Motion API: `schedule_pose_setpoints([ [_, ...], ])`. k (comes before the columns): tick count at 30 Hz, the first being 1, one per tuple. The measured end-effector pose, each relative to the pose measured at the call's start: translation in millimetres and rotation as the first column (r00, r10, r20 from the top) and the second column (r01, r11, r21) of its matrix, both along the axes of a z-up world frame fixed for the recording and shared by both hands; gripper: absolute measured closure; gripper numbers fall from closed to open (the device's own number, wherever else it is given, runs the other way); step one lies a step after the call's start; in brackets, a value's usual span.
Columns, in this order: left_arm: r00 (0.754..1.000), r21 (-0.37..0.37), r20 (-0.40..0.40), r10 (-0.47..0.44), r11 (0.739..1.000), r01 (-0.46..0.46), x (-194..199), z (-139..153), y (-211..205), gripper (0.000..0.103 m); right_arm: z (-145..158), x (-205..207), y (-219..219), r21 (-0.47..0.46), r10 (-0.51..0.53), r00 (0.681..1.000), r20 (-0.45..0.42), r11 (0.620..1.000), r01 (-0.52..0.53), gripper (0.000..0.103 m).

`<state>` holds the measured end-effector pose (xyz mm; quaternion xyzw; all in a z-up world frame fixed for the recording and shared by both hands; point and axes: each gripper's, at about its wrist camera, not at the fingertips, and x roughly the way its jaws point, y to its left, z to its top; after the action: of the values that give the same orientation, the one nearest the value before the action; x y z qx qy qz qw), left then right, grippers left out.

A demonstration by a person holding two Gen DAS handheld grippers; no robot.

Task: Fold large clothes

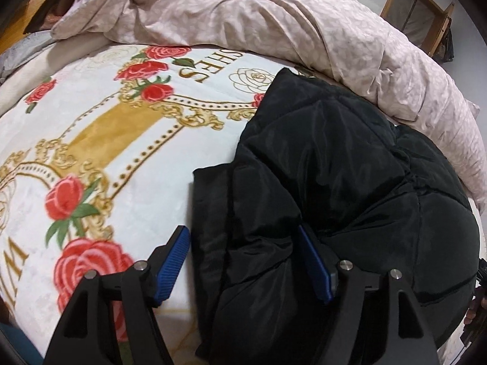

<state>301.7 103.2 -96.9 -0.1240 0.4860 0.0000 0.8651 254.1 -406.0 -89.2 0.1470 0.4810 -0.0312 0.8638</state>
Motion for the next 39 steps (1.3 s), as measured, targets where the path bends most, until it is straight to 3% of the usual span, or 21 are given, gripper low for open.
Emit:
schedule_pose_setpoints([
  [9, 1.0, -0.135, -0.003, 0.025, 0.991, -0.025, -13.1, -15.9, 11.4, 0.02, -21.1, 0.3, -13.7, 0.182, 0.003, 1.0, -0.012, 0.983, -0.001, 0.019],
  [14, 1.0, -0.157, -0.016, -0.006, 0.988, 0.003, -2.5, -22.2, 10.4, 0.016, -25.9, 15.6, -12.3, 0.219, 0.057, 0.998, -0.017, 0.974, -0.052, 0.019],
  [18, 1.0, -0.186, -0.009, -0.029, 0.982, 0.027, -0.2, -26.1, 9.0, 0.016, -27.5, 18.1, -12.2, 0.261, 0.095, 0.995, -0.003, 0.961, -0.091, 0.033],
  [23, 0.998, -0.17, 0.002, -0.061, 0.983, 0.061, 3.0, -26.4, -0.5, 0.018, -25.5, 17.3, -9.0, 0.275, 0.125, 0.992, 0.016, 0.953, -0.124, 0.049],
  [25, 0.998, -0.163, 0.004, -0.069, 0.984, 0.069, 3.2, -25.2, -4.0, 0.023, -24.9, 19.3, -8.7, 0.282, 0.13, 0.991, 0.02, 0.951, -0.13, 0.054],
  [39, 0.997, 0.021, -0.001, -0.083, 0.996, 0.083, 4.1, -3.5, -34.3, 0.053, -15.6, 26.3, -0.9, 0.237, 0.136, 0.991, 0.015, 0.962, -0.135, 0.064],
])
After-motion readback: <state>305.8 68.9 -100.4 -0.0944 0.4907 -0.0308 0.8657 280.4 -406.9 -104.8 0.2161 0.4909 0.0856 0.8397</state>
